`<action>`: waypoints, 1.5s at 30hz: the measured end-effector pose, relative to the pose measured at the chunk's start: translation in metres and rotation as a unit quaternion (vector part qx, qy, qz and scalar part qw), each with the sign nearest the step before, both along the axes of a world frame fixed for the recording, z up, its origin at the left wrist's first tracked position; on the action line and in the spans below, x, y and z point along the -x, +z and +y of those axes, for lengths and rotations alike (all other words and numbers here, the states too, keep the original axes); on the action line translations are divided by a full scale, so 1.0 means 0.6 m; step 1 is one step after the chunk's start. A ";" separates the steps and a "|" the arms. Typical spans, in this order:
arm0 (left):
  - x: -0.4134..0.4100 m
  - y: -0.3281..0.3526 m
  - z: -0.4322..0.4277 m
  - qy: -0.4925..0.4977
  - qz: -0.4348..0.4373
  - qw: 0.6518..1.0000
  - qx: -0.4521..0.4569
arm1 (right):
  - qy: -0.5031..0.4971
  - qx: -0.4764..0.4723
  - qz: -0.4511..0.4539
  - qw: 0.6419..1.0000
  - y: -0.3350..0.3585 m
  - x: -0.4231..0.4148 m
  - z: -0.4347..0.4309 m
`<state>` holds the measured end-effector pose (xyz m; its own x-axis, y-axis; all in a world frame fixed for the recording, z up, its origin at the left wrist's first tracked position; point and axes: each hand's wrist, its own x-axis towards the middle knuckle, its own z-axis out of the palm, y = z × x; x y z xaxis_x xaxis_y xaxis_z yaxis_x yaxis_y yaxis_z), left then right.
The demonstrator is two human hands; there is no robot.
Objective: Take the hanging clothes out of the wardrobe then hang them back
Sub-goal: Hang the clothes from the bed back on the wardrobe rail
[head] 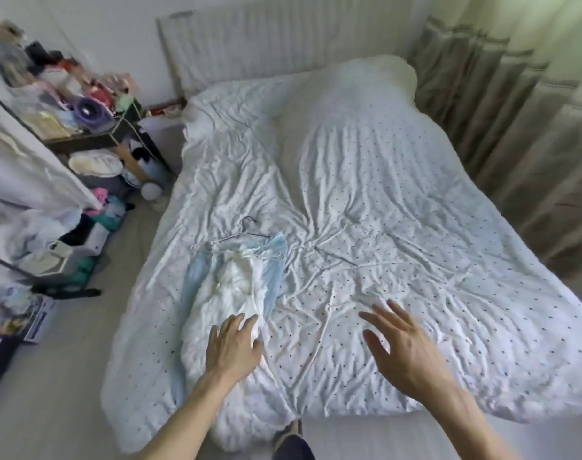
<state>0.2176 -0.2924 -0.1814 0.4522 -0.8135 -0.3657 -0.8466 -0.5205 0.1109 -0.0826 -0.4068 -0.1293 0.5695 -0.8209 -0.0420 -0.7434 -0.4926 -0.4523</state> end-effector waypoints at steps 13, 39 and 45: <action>-0.394 -0.140 -0.083 0.016 0.049 0.996 -0.078 | 0.074 -0.158 0.141 0.974 -0.171 -0.426 -0.111; -0.743 -0.486 -0.531 -0.077 -0.019 0.995 -0.059 | -0.011 -0.340 0.247 0.908 -0.551 -0.641 -0.229; -0.739 -0.466 -0.525 -0.079 -0.048 0.996 -0.001 | 0.001 -0.353 0.252 0.901 -0.530 -0.640 -0.241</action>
